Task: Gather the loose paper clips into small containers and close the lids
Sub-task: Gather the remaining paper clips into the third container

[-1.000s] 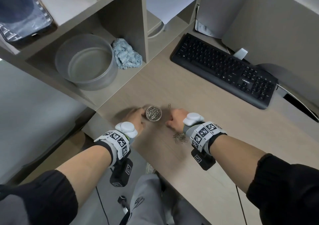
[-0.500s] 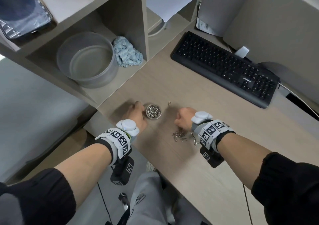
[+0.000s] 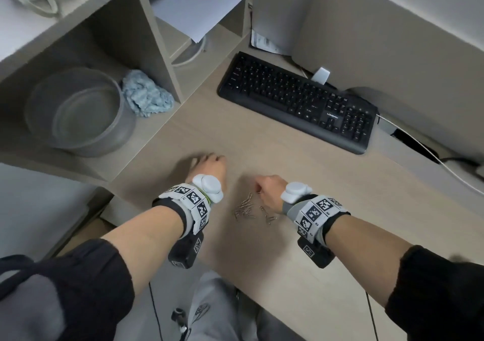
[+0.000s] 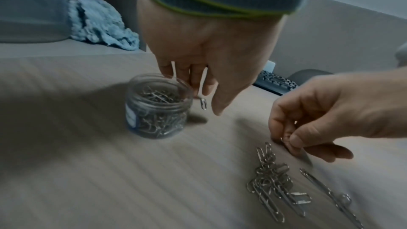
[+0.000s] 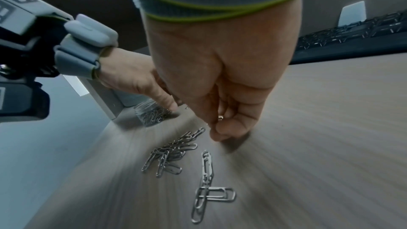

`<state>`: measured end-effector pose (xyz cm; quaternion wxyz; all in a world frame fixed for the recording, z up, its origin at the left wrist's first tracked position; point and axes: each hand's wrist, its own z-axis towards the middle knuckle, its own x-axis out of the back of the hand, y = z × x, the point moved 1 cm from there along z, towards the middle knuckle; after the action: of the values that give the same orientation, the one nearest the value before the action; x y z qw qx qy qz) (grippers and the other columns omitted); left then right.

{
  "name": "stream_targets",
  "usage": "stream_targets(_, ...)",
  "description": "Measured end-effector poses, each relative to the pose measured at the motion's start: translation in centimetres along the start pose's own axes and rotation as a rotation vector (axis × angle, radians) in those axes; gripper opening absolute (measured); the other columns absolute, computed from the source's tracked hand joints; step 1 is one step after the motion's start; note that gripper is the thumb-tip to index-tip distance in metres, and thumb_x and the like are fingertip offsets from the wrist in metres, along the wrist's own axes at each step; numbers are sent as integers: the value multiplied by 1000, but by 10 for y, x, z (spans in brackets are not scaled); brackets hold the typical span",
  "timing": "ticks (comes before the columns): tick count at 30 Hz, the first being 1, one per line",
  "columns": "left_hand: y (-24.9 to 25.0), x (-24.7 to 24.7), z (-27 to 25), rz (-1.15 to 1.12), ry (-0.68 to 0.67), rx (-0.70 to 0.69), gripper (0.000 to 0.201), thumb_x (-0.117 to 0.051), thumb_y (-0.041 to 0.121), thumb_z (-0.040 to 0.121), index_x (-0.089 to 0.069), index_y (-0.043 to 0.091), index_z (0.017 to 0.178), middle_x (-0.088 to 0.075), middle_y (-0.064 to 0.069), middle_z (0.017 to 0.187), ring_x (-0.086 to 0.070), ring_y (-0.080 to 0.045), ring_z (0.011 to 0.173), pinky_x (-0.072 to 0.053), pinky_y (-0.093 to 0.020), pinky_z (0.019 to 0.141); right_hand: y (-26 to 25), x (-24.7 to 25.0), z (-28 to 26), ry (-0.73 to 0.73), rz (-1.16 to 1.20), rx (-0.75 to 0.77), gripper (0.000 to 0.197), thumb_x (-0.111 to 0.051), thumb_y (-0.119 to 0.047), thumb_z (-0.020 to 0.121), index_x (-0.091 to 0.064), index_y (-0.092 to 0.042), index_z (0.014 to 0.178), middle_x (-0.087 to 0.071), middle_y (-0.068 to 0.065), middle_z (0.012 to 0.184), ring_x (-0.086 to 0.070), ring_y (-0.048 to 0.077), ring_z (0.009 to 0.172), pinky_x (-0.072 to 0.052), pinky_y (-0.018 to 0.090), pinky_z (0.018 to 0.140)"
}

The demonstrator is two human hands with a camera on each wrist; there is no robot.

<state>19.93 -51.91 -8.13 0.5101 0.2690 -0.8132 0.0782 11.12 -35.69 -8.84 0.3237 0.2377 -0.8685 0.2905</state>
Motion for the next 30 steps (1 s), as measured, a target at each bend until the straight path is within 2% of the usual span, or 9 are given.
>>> stream_targets(3, 7, -7, 5, -13, -80, -28, 39, -63, 12, 79, -57, 15, 117, -49, -5, 122, -50, -30, 116, -47, -44, 95, 0, -7, 7, -41, -33, -17, 26, -45, -1, 90, -60, -10, 110, -66, 13, 104, -65, 33, 93, -45, 27, 70)
stream_targets(6, 14, -14, 3, -19, -164, -108, 29, -60, 0, 77, -59, 8, 105, -50, -10, 116, -55, -32, 107, -49, -40, 91, 3, -10, 9, 4, 2, 17, 23, -48, -7, 93, -61, -6, 113, -64, 14, 111, -62, 33, 104, -45, 29, 81)
stream_targets(9, 21, -21, -4, -47, -203, -191, 20, -57, -2, 81, -60, 2, 100, -56, -11, 104, -58, -34, 104, -49, -41, 91, 4, -11, 8, 10, 4, 46, 23, -51, -8, 92, -62, -7, 113, -63, 14, 111, -60, 32, 103, -45, 30, 84)
stream_targets(11, 23, -26, -16, -94, -199, -194, 16, -55, 1, 87, -59, 2, 103, -55, -7, 97, -59, -34, 102, -47, -36, 83, 1, -12, 5, -4, 9, 43, 22, -51, -7, 89, -61, -12, 109, -63, 10, 109, -61, 33, 97, -50, 32, 83)
stream_targets(13, 24, -30, -25, -102, -180, -215, 21, -61, 10, 87, -58, 7, 107, -53, -7, 107, -59, -30, 101, -40, -29, 76, 1, -12, 2, 30, 41, 87, 20, -53, -8, 85, -58, -18, 102, -61, 7, 106, -60, 33, 93, -51, 36, 79)
stream_targets(15, 23, -36, -37, -117, -158, -227, 28, -67, 17, 85, -57, 9, 109, -52, -7, 113, -58, -29, 102, -40, -28, 79, 0, -15, -2, 41, 39, 154, 22, -57, -11, 82, -55, -19, 102, -57, 5, 108, -59, 30, 94, -47, 34, 77)
stream_targets(18, 24, -49, -50, -155, -136, -183, 37, -71, 19, 81, -53, 10, 113, -50, -8, 117, -54, -29, 106, -44, -35, 90, -2, -19, -6, 17, -15, 195, 37, -65, -16, 79, -52, -17, 114, -50, 6, 119, -57, 31, 96, -45, 33, 76)
stream_targets(23, 28, -58, -62, -222, -43, -46, 56, -76, 20, 81, -39, 10, 122, -41, -10, 125, -57, -29, 106, -45, -36, 84, -6, -22, -13, -3, -111, 253, 49, -68, -15, 80, -48, -12, 125, -43, 10, 132, -59, 35, 101, -47, 35, 82)
stream_targets(30, 33, -56, -55, -260, -58, 24, 41, -67, 18, 87, -47, 12, 122, -46, -9, 122, -61, -36, 103, -49, -44, 84, -5, -27, -8, 32, -64, 293, 43, -55, -4, 82, -50, -12, 125, -49, 10, 132, -57, 33, 108, -45, 36, 88)
